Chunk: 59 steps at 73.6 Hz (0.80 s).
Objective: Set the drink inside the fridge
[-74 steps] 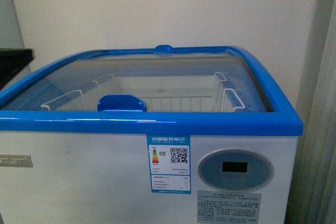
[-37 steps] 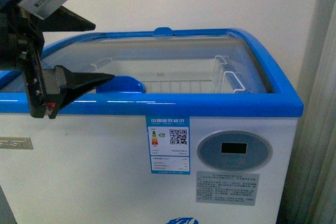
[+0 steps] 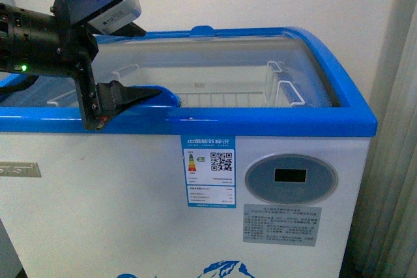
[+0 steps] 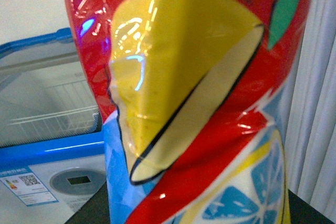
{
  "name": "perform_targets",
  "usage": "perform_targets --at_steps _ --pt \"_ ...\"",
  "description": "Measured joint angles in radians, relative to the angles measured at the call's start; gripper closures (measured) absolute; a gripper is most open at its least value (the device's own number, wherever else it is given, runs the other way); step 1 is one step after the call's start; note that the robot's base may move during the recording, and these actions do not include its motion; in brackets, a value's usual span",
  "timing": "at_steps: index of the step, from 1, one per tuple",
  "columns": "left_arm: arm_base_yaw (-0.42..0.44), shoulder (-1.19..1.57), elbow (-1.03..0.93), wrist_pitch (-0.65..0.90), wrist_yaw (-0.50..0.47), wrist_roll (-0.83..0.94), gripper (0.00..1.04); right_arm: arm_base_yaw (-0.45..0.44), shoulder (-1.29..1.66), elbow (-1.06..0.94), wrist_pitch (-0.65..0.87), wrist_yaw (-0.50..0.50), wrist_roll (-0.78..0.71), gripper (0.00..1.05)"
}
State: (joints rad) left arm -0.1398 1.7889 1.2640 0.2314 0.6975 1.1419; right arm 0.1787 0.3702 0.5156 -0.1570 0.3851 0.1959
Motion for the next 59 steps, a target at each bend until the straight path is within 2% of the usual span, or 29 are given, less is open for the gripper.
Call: perform_targets --at_steps 24,49,59 --pt "-0.006 0.076 0.117 -0.119 0.006 0.045 0.08 0.0 0.0 0.0 0.0 0.0 0.0 0.64" --pt "-0.003 0.206 0.331 -0.138 -0.047 0.09 0.08 0.0 0.0 0.0 0.0 0.0 0.0 0.64" --pt "-0.003 0.288 0.435 -0.083 -0.091 0.105 0.08 0.0 0.0 0.0 0.0 0.0 0.0 0.64"
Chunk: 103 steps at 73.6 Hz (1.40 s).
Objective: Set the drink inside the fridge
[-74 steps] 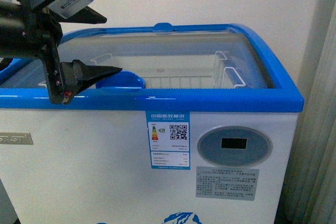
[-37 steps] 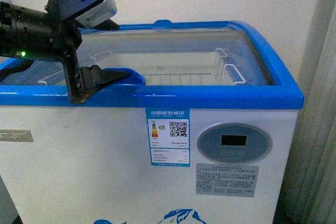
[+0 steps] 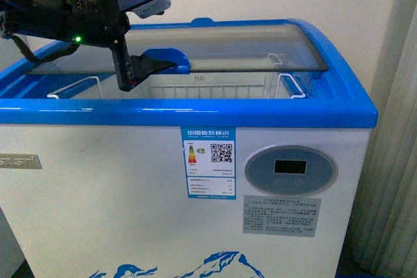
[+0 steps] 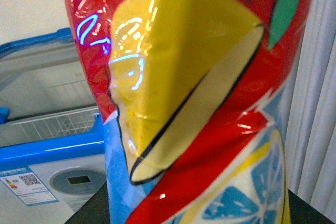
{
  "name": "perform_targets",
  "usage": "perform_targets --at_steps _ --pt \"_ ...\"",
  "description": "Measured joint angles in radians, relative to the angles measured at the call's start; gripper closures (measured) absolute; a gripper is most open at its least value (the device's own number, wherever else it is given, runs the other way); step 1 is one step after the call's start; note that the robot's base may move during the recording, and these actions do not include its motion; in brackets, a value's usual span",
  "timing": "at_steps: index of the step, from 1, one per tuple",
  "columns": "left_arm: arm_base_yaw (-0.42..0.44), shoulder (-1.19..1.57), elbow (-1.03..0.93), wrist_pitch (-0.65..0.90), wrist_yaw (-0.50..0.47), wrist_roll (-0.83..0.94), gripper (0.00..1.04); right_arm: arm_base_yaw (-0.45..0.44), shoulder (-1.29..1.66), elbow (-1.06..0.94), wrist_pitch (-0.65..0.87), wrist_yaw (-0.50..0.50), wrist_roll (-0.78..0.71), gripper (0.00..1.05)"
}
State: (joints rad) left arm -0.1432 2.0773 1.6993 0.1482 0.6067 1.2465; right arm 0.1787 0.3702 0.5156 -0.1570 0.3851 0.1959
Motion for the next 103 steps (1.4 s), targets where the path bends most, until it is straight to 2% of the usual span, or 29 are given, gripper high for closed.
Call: perform_targets --at_steps 17,33,45,52,57,67,74,79,86,88,89,94,96,103 --pt "-0.001 0.127 0.168 0.1 -0.159 0.021 0.08 0.0 0.0 0.0 0.0 0.0 0.0 0.64" --pt "-0.011 0.203 0.198 0.332 -0.35 -0.05 0.08 0.0 0.0 0.0 0.0 0.0 0.0 0.64" --pt "-0.017 0.136 0.049 0.364 -0.534 -0.188 0.08 0.0 0.0 0.0 0.0 0.001 0.0 0.64" --pt "-0.002 0.032 -0.102 0.318 -0.637 -0.363 0.08 0.0 0.0 0.0 0.0 0.004 0.0 0.64" --pt "0.006 -0.063 -0.218 0.269 -0.642 -0.498 0.08 0.0 0.0 0.0 0.0 0.0 0.0 0.64" --pt "0.007 -0.308 -0.489 0.251 -0.583 -0.813 0.08 0.0 0.0 0.0 0.0 -0.002 0.0 0.64" --pt "0.0 -0.515 -0.75 0.451 -0.694 -1.018 0.22 0.0 0.0 0.0 0.0 0.001 0.0 0.64" --pt "0.018 -0.676 -0.959 0.586 -0.706 -1.13 0.34 0.0 0.0 0.0 0.0 0.001 0.0 0.64" --pt "0.043 -0.795 -1.136 0.642 -0.708 -1.19 0.48 -0.004 0.003 0.002 -0.006 -0.008 0.001 0.64" --pt "0.05 -0.817 -1.183 0.65 -0.707 -1.201 0.53 -0.019 0.018 0.019 -0.05 -0.052 0.001 0.64" --pt "0.053 -0.822 -1.197 0.652 -0.707 -1.205 0.55 -0.043 0.029 0.05 -0.117 -0.12 -0.006 0.64" --pt "0.059 -0.84 -1.272 0.658 -0.695 -1.221 0.66 -0.103 0.081 0.144 -0.323 -0.312 -0.047 0.64" --pt "0.06 -0.847 -1.293 0.66 -0.688 -1.224 0.69 -0.111 0.093 0.161 -0.362 -0.351 -0.066 0.64" --pt "0.066 -0.897 -1.362 0.671 -0.674 -1.233 0.85 -0.118 0.174 0.18 -0.343 -0.457 -0.171 0.64"
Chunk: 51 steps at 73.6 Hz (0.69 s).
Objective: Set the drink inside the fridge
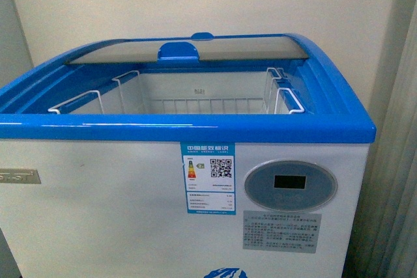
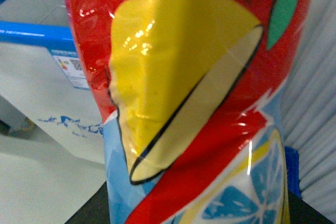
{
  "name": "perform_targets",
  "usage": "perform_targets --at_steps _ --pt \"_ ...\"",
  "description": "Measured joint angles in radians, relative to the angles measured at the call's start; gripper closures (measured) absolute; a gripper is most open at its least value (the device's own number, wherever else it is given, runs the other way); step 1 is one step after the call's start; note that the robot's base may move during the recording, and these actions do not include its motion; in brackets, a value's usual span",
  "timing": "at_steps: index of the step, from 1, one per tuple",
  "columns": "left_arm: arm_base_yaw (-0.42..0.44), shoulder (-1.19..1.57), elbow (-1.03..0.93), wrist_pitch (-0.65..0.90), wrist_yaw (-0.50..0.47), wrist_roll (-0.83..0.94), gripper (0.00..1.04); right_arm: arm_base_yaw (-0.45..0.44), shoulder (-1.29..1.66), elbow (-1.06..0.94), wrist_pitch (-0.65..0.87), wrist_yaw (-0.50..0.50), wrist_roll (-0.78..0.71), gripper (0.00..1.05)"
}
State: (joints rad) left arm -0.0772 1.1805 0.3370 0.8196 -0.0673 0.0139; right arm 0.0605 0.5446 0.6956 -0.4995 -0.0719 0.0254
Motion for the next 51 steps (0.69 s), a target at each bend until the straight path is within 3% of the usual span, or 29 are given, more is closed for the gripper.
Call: perform_targets --at_steps 9,13,25,40,51 --pt "0.015 -0.066 -0.051 0.006 0.013 -0.006 1.03 0.03 0.168 0.064 0.201 -0.041 -0.216 0.64" --pt "0.047 -0.094 -0.078 0.005 0.057 -0.009 1.02 0.042 0.242 0.103 0.267 -0.068 -0.296 0.64" --pt "0.072 -0.168 -0.141 -0.008 0.064 -0.009 1.02 0.098 0.554 0.296 0.407 -0.13 -0.646 0.64" --pt "0.073 -0.27 -0.203 -0.051 0.067 -0.009 1.02 0.152 0.924 0.597 0.371 -0.112 -1.02 0.64" --pt "0.073 -0.387 -0.251 -0.12 0.067 -0.009 1.02 0.211 1.304 1.02 0.169 -0.008 -1.168 0.64"
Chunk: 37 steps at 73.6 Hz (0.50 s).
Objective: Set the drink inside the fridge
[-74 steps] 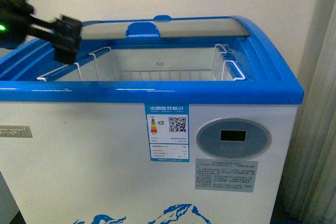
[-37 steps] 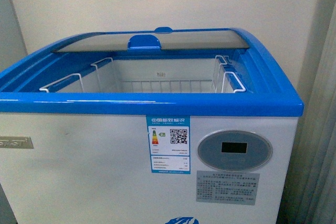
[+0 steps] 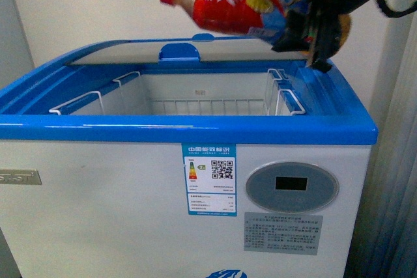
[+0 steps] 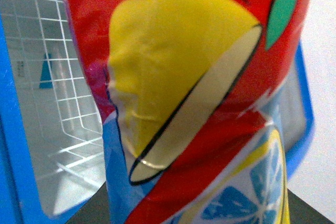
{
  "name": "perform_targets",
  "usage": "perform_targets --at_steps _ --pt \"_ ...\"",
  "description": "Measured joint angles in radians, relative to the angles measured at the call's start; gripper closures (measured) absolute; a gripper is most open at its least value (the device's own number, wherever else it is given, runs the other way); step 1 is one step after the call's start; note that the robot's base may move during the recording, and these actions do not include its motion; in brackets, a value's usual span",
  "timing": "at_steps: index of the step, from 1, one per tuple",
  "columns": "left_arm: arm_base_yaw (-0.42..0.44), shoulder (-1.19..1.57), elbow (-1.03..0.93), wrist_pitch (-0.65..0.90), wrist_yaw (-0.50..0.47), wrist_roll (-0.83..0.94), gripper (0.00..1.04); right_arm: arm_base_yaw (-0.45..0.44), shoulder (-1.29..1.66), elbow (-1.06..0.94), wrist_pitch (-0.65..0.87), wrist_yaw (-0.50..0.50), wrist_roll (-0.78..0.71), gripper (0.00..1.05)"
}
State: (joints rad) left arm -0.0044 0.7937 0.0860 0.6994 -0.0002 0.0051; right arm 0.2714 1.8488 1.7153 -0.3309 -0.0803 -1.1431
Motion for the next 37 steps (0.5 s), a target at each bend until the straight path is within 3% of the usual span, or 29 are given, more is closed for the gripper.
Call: perform_targets --at_steps 17,37 --pt "0.0 -0.084 -0.059 -0.014 0.0 0.0 1.02 0.039 0.226 0.283 -0.073 0.042 -0.022 0.64" --pt "0.001 -0.249 -0.071 -0.164 0.0 0.0 1.02 0.044 0.373 0.425 -0.149 0.044 -0.016 0.64"
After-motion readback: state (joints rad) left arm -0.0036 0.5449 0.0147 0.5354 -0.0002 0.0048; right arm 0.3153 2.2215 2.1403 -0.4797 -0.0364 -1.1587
